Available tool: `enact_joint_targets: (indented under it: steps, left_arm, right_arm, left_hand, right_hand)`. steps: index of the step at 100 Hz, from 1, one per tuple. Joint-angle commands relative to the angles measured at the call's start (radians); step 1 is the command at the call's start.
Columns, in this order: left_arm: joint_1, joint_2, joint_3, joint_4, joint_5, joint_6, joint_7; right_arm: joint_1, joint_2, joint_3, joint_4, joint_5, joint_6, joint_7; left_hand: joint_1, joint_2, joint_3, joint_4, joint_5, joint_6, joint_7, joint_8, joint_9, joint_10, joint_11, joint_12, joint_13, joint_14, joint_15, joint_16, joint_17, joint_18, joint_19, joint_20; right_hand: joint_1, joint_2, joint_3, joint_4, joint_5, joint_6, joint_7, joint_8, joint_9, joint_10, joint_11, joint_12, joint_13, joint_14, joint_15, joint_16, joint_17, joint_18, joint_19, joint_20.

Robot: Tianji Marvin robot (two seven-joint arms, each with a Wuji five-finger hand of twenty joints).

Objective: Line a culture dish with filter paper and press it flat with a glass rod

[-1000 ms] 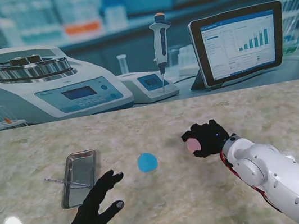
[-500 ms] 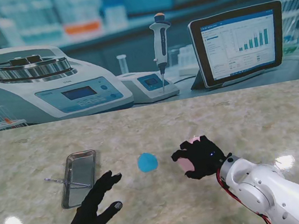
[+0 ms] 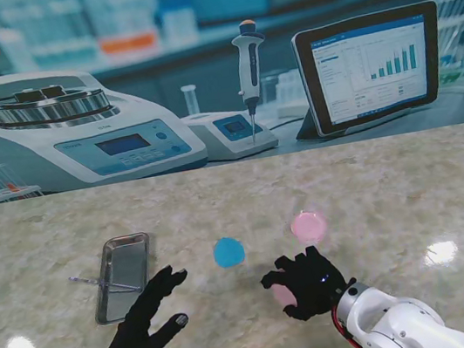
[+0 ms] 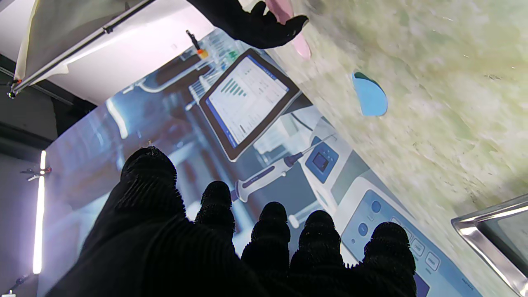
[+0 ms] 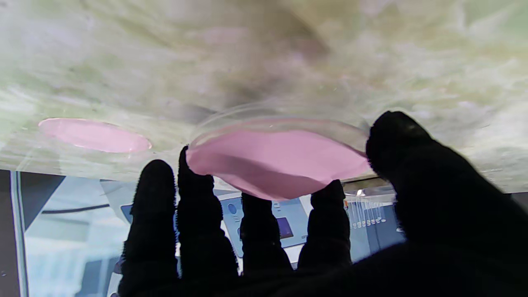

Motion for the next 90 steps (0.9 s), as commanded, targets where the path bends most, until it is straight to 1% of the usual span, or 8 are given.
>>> enact_joint_targets:
  steps: [1,5,58,66,74,90]
  left_arm:
    - [0.008,-0.002,-0.001,0.000,-0.004,-0.003,-0.004]
    - [0.008,-0.002,-0.001,0.001,-0.004,-0.003,-0.004]
    - [0.004,-0.002,0.002,0.008,-0.007,-0.001,-0.002]
    - [0.003,-0.002,0.003,0.009,-0.007,-0.002,-0.003]
    - [0.003,-0.002,0.003,0.010,-0.008,-0.001,-0.003]
    - [0.004,-0.003,0.002,0.010,-0.011,0.001,-0.003]
  right_arm:
    - [-0.016,0.003,-0.015,-0.005,0.000,-0.009,0.003]
    - [-0.017,0.004,-0.020,-0.004,-0.007,-0.010,0.004]
    - [-0.013,0.019,-0.093,0.016,-0.059,-0.034,-0.011]
    - [-0.013,0.021,-0.097,0.015,-0.067,-0.041,-0.006]
    - [-0.011,0.022,-0.100,0.015,-0.067,-0.048,0.001]
    - [-0.007,0.022,-0.107,0.015,-0.062,-0.045,0.010]
  left_hand:
    - [0.011,0.026,-0.019,0.009,0.008,-0.012,0.011,0.009,-0.010,-0.018,0.007,0.037,-0.027,0.001,0.005,0.013,-0.005,-0.006,-0.033,0.010]
    - [0.011,0.026,-0.019,0.009,0.009,-0.013,0.011,0.009,-0.010,-0.019,0.007,0.037,-0.026,0.000,0.005,0.013,-0.005,-0.006,-0.033,0.010]
    - [0.011,0.026,-0.019,0.009,0.009,-0.014,0.011,0.009,-0.010,-0.019,0.007,0.037,-0.026,-0.001,0.005,0.012,-0.006,-0.006,-0.034,0.010]
    - [0.012,0.026,-0.019,0.009,0.009,-0.013,0.011,0.009,-0.010,-0.018,0.007,0.037,-0.027,0.001,0.005,0.012,-0.006,-0.006,-0.034,0.009]
    - [0.011,0.027,-0.019,0.009,0.009,-0.013,0.011,0.009,-0.010,-0.019,0.007,0.037,-0.026,-0.001,0.005,0.012,-0.005,-0.007,-0.034,0.009]
    - [0.010,0.026,-0.020,0.008,0.009,-0.014,0.011,0.009,-0.010,-0.020,0.007,0.037,-0.026,-0.001,0.005,0.012,-0.005,-0.006,-0.034,0.009]
  right_hand:
    - [0.088,0.059,0.071,0.032,0.028,0.027,0.048,-0.004,0.027,-0.016,0.056,0.035,0.047,-0.075,0.079,0.040,-0.017,-0.011,0.036,0.025]
    - [0.088,0.060,0.069,0.031,0.014,0.027,0.041,-0.005,0.025,-0.017,0.056,0.036,0.046,-0.076,0.079,0.040,-0.017,-0.012,0.036,0.026]
    - [0.076,0.055,0.059,0.031,0.004,0.017,0.017,0.001,0.000,-0.020,0.048,0.036,0.022,-0.069,0.064,0.039,-0.036,-0.012,0.019,0.031]
    - [0.072,0.055,0.055,0.031,-0.004,0.012,0.008,0.002,-0.012,-0.024,0.032,0.028,0.008,-0.064,0.036,0.027,-0.043,-0.011,0.008,0.028]
    - [0.066,0.059,0.047,0.031,-0.012,0.009,-0.009,0.002,-0.024,-0.026,0.006,0.009,-0.026,-0.038,-0.026,-0.001,-0.057,-0.003,-0.013,0.021]
    - [0.061,0.063,0.038,0.031,-0.025,0.004,-0.020,0.002,-0.053,-0.023,-0.005,0.001,-0.077,-0.021,-0.077,-0.023,-0.078,0.001,-0.031,0.016]
